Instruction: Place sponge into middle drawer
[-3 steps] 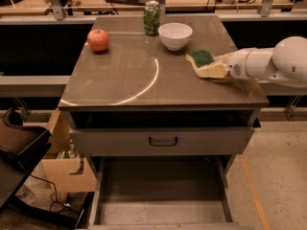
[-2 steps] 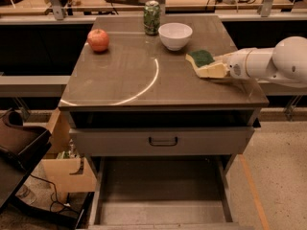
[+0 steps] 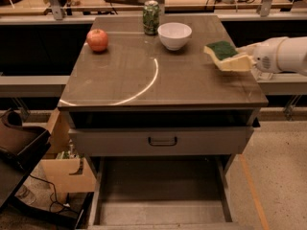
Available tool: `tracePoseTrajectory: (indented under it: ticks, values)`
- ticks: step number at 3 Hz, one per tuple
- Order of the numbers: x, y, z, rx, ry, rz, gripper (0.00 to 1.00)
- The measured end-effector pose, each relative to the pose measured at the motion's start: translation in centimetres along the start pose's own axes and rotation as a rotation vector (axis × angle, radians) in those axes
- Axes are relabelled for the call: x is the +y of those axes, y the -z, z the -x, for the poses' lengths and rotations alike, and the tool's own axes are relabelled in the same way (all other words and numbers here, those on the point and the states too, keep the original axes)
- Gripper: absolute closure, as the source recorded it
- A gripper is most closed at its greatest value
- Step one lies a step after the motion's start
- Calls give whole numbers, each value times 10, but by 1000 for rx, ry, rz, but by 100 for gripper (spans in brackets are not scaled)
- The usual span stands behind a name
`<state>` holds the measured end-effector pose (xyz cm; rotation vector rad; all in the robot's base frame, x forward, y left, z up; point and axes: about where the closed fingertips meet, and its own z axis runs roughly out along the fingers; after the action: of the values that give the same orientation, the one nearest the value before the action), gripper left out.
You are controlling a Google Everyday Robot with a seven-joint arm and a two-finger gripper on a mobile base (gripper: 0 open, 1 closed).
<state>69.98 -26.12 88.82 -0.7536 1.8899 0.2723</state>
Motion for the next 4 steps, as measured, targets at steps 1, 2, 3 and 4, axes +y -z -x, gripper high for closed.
tracePoseTrajectory:
  ticks: [1,2,3,4]
  values:
    - [-8,49,1,-10,29,12,100]
    - [-13,95,-14,6,50,34,100]
    - [-15,132,-42,41,87,66,100]
    - [-13,173,-86,69,100,106,100]
